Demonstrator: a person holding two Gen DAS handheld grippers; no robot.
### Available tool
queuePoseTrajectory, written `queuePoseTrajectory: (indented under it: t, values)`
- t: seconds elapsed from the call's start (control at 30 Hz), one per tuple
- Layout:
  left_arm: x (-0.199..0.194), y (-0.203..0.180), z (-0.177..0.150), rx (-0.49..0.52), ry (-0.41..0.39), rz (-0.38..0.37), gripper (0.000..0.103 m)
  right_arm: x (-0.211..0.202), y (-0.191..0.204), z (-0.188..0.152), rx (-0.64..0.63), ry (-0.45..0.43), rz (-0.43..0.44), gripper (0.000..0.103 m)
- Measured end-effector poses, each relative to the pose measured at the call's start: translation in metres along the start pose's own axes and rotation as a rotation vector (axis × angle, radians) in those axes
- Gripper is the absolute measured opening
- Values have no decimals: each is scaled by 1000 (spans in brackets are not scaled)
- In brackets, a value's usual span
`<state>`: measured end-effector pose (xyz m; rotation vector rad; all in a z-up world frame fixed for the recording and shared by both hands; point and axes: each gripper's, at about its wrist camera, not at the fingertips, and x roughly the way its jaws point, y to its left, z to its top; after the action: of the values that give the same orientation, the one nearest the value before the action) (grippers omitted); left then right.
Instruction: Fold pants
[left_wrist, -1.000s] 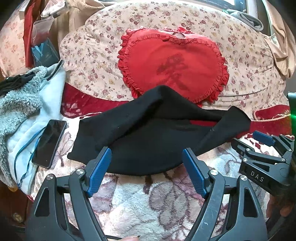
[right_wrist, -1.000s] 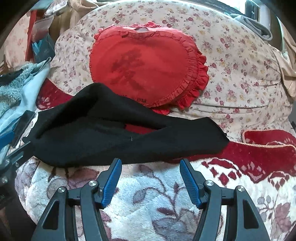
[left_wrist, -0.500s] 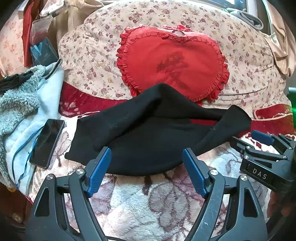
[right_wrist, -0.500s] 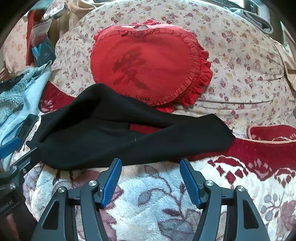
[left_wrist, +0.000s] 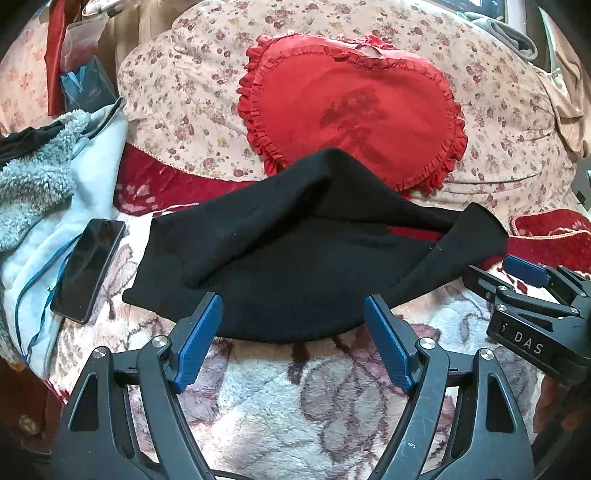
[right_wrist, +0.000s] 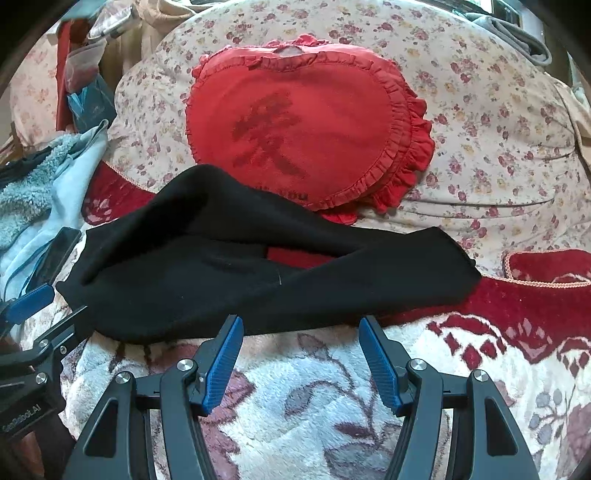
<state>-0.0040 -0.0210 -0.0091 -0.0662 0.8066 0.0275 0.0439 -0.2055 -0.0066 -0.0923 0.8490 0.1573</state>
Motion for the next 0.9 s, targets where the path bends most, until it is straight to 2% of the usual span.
queuePoseTrajectory:
  t: [0.9]
  values:
    - [18,10,1,-29,44,-2,79,20,2,5,-5,38,16,63]
